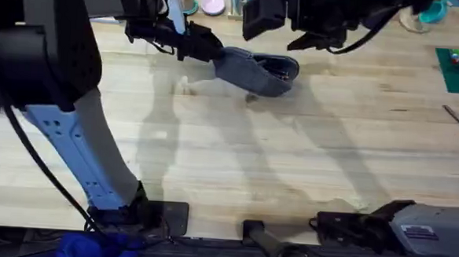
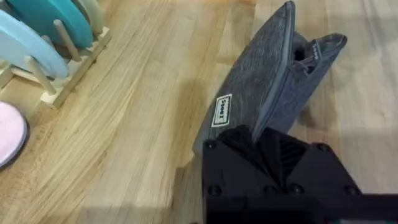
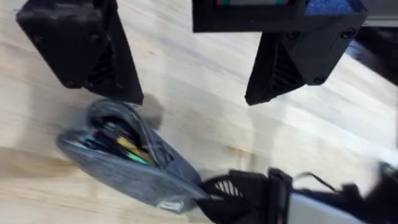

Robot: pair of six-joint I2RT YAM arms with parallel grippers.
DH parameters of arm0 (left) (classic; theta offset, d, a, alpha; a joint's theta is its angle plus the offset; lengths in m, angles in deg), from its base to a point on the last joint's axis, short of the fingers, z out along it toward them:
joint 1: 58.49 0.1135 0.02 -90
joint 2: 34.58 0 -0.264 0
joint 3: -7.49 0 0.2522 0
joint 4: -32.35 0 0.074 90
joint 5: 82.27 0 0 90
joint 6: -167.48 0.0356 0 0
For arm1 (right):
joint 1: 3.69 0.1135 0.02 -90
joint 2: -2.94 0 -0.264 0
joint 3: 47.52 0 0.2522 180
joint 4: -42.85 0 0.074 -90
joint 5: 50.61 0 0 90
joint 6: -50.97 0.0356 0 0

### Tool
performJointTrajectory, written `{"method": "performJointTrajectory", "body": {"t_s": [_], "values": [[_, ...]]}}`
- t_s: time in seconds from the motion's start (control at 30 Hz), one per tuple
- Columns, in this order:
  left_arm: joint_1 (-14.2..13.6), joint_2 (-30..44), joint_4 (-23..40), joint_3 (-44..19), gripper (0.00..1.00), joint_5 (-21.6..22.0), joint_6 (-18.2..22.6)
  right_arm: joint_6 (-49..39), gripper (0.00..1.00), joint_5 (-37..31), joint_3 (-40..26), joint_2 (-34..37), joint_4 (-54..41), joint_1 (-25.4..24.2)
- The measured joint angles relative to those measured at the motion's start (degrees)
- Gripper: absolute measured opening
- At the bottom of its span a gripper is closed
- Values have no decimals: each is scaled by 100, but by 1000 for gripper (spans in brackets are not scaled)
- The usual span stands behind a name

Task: Unzip the bag, pick up the pens from the table one at a time and place them inside, then zip the bag closed.

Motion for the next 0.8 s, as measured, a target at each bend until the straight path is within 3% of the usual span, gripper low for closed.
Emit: {"method": "performJointTrajectory", "body": {"t_s": [0.33, 0.8], "values": [[0, 0, 0, 0, 41, 0, 0, -1359, 996, -650, -670, 0, -797, 308], [0, 0, 0, 0, 41, 0, -1, -3799, 996, -808, -714, 0, -717, 492]]}}
